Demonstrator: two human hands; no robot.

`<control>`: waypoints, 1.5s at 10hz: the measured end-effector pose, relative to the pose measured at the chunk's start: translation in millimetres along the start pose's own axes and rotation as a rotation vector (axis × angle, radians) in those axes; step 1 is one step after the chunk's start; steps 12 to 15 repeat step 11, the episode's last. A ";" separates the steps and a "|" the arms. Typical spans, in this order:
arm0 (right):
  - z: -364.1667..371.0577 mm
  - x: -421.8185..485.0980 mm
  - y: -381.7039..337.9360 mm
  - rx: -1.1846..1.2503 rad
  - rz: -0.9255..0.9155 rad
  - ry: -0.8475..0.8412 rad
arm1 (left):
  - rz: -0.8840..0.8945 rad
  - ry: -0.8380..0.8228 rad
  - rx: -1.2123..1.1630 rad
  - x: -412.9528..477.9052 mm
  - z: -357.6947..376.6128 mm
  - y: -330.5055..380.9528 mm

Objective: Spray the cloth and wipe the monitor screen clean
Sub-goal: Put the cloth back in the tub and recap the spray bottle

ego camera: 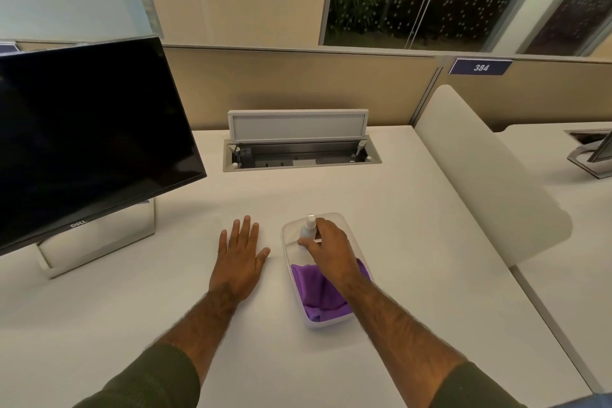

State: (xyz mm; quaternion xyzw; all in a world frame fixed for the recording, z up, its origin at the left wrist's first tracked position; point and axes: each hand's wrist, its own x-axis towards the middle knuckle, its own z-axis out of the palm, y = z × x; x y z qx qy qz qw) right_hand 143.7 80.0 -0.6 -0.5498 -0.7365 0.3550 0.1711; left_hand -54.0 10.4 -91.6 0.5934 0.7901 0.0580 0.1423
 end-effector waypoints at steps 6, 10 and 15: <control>26.7 21.2 5.6 -0.048 -0.024 -0.108 | 0.000 0.024 0.010 7.2 16.2 0.3; 30.2 14.4 10.5 -0.105 0.002 -0.109 | -0.005 -0.016 -0.001 6.8 13.8 0.2; 25.5 9.8 14.7 -0.148 -0.001 -0.082 | -0.011 -0.033 0.019 6.6 11.9 1.3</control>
